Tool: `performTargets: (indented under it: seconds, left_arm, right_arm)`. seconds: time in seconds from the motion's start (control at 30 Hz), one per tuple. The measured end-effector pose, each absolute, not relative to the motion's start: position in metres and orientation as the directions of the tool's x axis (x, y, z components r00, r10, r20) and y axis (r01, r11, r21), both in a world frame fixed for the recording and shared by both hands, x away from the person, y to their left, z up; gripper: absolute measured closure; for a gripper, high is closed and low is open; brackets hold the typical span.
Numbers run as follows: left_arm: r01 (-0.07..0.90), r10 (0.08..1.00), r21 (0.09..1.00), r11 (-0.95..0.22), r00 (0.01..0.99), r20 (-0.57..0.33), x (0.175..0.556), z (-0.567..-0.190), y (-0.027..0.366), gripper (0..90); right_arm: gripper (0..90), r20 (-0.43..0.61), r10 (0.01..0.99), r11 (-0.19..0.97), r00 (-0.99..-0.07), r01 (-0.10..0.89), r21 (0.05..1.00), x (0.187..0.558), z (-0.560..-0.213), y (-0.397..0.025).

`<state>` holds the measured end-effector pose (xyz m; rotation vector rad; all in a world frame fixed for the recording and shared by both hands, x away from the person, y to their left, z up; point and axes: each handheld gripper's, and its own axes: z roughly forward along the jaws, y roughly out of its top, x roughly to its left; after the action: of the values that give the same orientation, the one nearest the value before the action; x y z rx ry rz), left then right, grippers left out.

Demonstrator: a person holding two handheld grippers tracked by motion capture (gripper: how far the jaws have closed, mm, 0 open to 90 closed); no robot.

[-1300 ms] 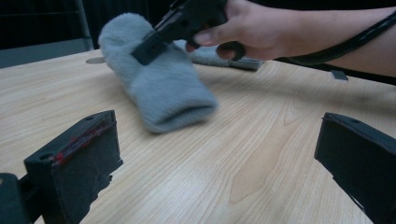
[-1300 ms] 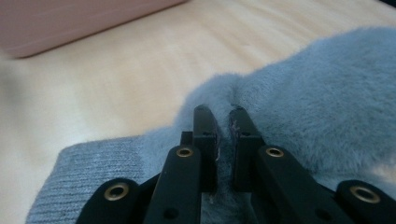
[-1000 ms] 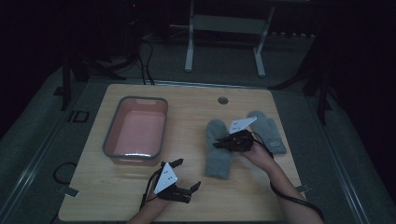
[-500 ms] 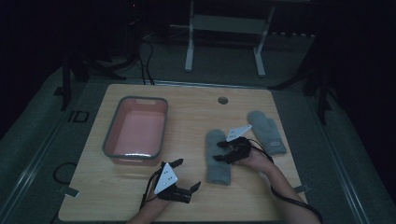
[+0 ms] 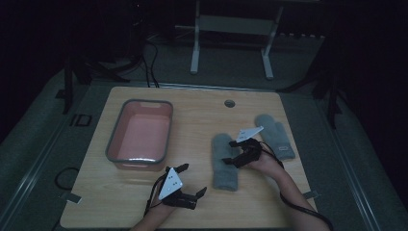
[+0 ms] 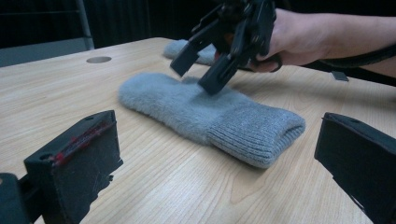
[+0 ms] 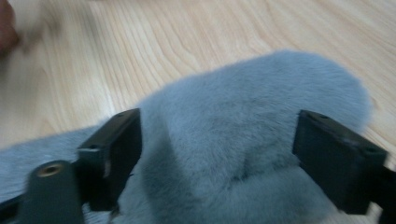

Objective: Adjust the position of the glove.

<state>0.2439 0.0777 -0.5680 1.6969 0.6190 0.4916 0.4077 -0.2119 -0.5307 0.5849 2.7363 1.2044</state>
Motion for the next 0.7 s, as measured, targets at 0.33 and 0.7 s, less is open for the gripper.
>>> performTargets:
  seconds: [0.33, 0.7]
  left_arm:
    - [0.137, 0.64, 0.978, -0.155, 0.768, -0.006, 0.244, -0.568, 0.078, 0.4]
    - [0.138, 0.64, 0.978, -0.154, 0.768, -0.008, 0.244, -0.568, 0.078, 0.4]
  right_arm:
    - [19.6, 0.028, 0.573, 0.481, -0.819, 0.364, 0.798, 0.398, -0.5, -0.257]
    - [27.8, -0.008, 0.782, 0.334, -0.624, 0.407, 0.85, 0.399, -0.478, -0.329]
